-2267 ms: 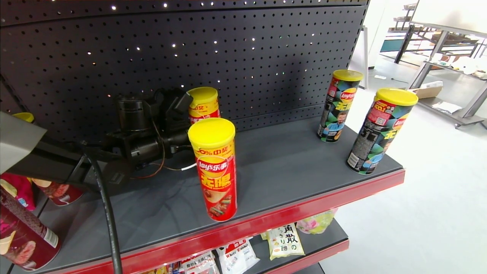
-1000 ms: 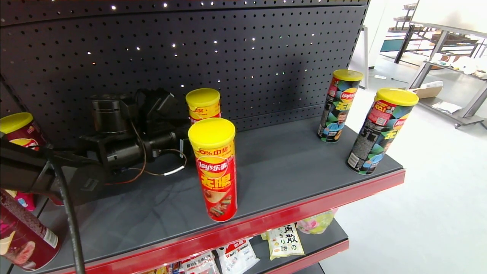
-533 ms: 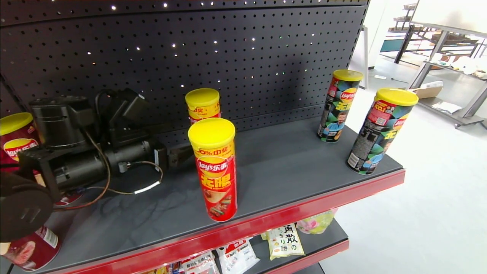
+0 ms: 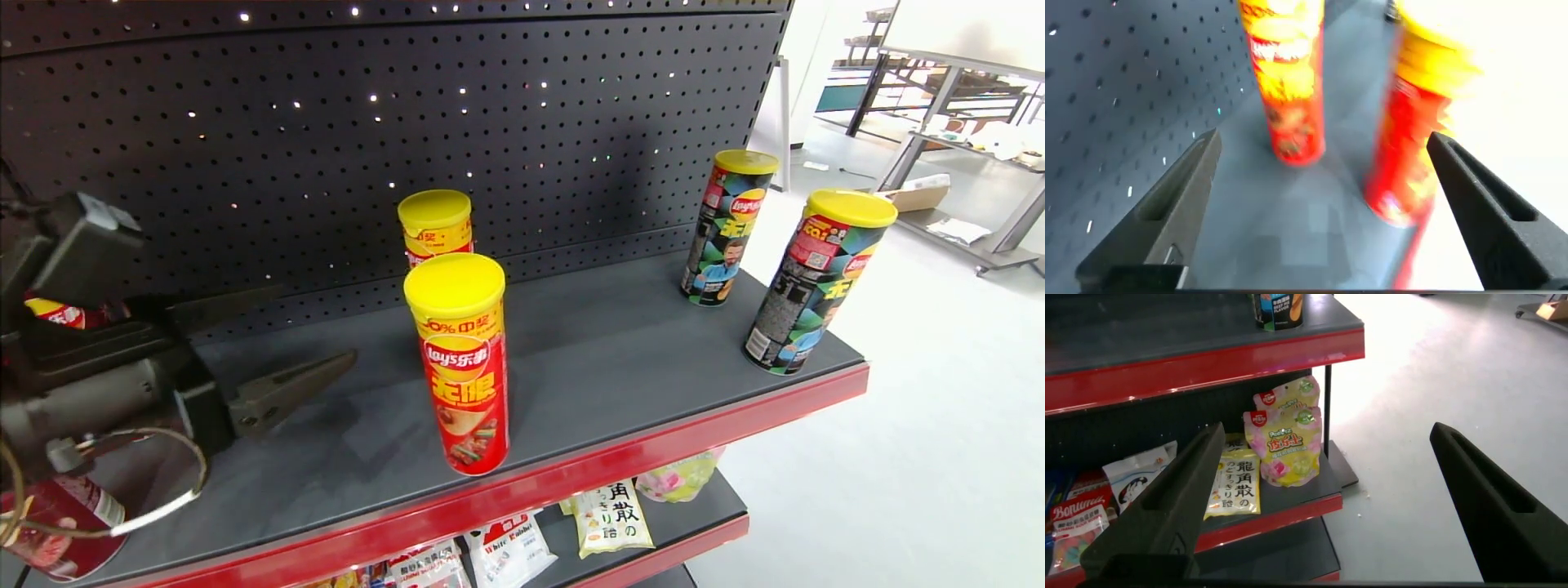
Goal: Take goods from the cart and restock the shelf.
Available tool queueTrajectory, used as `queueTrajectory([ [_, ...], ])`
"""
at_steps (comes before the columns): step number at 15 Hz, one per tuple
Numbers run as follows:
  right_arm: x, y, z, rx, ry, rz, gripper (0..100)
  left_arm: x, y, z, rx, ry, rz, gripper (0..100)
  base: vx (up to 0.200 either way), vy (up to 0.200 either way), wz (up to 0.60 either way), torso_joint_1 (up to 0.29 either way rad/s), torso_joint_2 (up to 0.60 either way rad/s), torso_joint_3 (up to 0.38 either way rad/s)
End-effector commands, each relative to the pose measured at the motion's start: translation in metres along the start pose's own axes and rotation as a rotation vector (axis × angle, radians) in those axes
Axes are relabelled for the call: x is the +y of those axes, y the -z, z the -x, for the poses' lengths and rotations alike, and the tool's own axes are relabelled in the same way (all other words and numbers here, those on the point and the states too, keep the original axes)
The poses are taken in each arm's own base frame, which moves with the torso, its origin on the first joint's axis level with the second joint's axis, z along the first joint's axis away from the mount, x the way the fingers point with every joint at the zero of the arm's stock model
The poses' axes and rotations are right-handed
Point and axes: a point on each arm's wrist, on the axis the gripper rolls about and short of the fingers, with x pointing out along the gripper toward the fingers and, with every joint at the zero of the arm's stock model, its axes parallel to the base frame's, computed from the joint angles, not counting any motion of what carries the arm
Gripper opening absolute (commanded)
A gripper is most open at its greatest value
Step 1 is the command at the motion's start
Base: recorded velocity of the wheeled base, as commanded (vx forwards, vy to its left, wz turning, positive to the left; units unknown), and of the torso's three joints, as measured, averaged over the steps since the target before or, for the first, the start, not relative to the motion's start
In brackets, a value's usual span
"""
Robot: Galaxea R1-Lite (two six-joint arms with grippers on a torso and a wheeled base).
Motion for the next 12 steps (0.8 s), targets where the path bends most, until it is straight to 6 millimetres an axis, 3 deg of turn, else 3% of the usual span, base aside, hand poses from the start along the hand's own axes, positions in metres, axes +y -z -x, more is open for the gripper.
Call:
queueTrajectory([
  [1, 0.000, 0.000, 0.000, 0.001, 0.000, 0.000, 100, -0.026, -0.007, 0.069, -0.070, -0.034, -0.019, 100, 0.000, 0.000, 0.00, 0.000, 0.00, 0.000],
  [4, 0.000, 0.000, 0.000, 0.000, 0.000, 0.000, 100, -0.050, 0.010, 0.127, -0.040, -0.116, 0.010, 100, 0.000, 0.000, 0.00, 0.000, 0.00, 0.000],
  [6, 0.000, 0.000, 0.000, 0.000, 0.000, 0.000, 100, -0.062, 0.021, 0.155, -0.069, -0.123, 0.105, 100, 0.000, 0.000, 0.00, 0.000, 0.00, 0.000],
  [12, 0.000, 0.000, 0.000, 0.001, 0.000, 0.000, 100, -0.080, 0.051, 0.176, -0.123, -0.332, 0.160, 100, 0.000, 0.000, 0.00, 0.000, 0.00, 0.000],
])
